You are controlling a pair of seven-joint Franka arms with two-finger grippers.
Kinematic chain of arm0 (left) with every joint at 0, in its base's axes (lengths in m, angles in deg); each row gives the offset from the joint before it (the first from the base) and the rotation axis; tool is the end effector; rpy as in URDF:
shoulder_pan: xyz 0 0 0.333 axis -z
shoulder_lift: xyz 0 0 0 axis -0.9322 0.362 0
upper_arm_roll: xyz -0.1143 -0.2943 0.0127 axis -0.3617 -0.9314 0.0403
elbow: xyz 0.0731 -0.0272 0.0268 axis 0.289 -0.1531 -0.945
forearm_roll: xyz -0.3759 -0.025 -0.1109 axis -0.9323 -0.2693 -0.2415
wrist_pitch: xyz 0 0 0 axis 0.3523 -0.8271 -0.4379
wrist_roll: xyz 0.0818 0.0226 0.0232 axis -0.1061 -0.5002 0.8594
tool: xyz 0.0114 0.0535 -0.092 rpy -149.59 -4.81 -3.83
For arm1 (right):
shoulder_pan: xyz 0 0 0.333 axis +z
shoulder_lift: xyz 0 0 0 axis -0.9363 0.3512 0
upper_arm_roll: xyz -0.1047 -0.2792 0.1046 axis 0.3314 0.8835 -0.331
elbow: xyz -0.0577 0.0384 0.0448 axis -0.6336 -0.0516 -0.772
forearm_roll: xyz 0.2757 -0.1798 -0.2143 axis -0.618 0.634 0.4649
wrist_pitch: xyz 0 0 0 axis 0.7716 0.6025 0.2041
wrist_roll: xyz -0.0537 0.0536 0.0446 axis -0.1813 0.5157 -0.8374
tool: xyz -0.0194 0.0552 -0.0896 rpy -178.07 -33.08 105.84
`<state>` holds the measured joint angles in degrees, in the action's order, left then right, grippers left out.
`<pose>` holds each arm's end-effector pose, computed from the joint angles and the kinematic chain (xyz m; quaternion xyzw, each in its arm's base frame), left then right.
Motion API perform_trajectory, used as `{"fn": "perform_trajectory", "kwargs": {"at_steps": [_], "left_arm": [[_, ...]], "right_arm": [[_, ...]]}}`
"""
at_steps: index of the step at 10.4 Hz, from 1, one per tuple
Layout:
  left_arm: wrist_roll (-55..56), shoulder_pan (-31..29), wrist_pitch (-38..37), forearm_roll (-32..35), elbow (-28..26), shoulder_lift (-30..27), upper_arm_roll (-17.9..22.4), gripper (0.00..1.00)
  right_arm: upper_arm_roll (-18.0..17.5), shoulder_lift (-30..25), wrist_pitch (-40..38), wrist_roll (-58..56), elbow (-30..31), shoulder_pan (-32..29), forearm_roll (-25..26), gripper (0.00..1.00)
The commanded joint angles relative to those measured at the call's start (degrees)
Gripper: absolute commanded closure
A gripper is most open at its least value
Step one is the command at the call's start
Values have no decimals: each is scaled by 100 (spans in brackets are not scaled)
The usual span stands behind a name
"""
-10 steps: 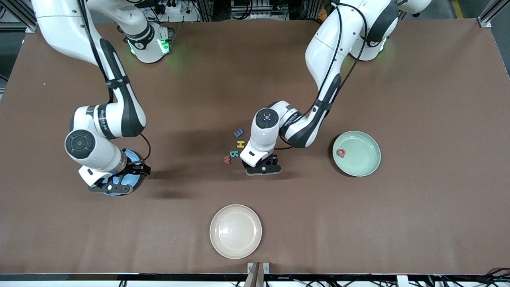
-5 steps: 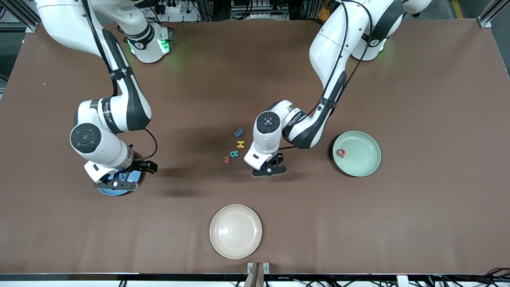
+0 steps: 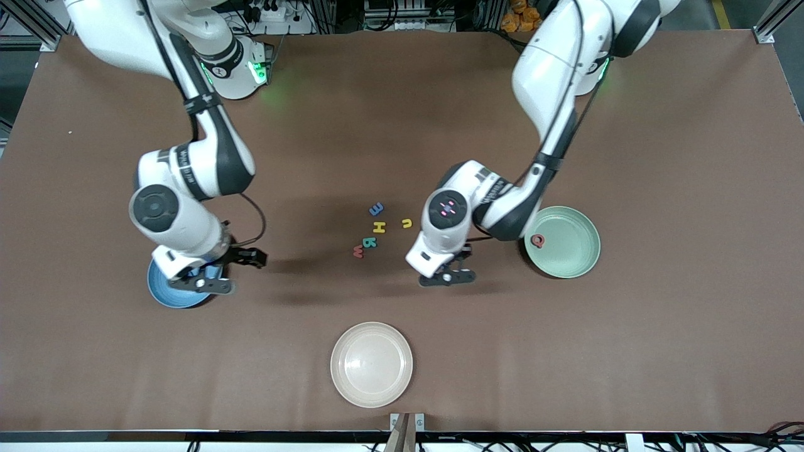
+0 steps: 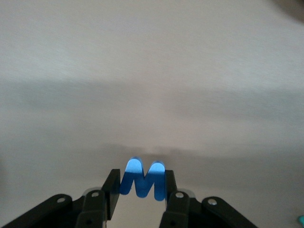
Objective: Sort upper and lower case letters into plates
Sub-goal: 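Carry the blue M to the green plate while the right gripper returns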
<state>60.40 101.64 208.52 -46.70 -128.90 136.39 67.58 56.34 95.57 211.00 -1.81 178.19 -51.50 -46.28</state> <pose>0.6052 -0.4284 0.2294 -0.9996 -0.0158 0.0185 0.0166 0.6297 0.1872 0.3258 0.9986 -0.0509 -0.0027 0.0147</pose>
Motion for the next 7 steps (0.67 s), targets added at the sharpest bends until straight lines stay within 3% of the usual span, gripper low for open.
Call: {"fn": "perform_trajectory", "kwargs": {"at_steps": [1,4,7], "left_arm": [[-1076,-437,-704,-131,-197,-352,-110,83],[-2431,-1025,-1637,-131,-503,-650,-102,83],[-3198,-1580,-1421,-34,-1889,-1457,-102,83]], "right_arm": [[-312,-12,-62,548,-146,268,-11,0],[-303,602,-18,1646,-664,1086,50,0],[-295,937,314,1772,-762,1220,86,0]]}}
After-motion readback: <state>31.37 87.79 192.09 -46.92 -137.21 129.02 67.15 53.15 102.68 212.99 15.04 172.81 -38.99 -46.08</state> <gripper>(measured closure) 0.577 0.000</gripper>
